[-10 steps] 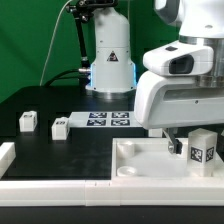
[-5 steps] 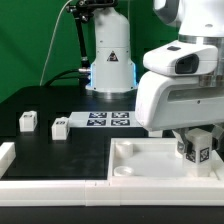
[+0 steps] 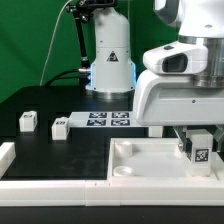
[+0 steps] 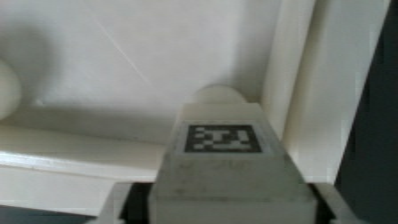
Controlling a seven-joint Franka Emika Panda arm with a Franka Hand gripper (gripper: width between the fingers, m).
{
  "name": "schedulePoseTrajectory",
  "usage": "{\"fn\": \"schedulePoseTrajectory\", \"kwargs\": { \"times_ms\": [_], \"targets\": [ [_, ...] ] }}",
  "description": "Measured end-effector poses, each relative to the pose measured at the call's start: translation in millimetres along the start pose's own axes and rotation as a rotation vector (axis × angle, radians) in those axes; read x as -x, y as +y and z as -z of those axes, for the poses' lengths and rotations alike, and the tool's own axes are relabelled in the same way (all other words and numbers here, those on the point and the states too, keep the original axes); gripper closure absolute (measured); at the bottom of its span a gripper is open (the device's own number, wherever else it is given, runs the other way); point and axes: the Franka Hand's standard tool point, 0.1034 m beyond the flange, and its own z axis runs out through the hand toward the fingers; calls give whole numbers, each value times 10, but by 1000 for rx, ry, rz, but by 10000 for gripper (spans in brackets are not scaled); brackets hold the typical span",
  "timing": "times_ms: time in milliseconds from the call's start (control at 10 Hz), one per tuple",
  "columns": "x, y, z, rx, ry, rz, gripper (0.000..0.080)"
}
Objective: Assemble one leg
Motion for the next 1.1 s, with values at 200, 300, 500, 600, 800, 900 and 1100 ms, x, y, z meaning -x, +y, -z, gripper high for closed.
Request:
{"fn": "schedulePoseTrajectory", "kwargs": {
  "times_ms": [200,300,500,600,800,900,1100],
  "targets": [
    [2,-11,-1,-6,-1,-221,507],
    [3,-7,-3,-5,-1,-291,506],
    [4,18,-3,0,-1,-415,506],
    [9,44,-1,8,-1,-483,506],
    [20,115,0,26,-7,-576,501],
    [26,167,2,39,-9,-636,501],
    [32,201,-4,49,-10,-652,413]
  ]
}}
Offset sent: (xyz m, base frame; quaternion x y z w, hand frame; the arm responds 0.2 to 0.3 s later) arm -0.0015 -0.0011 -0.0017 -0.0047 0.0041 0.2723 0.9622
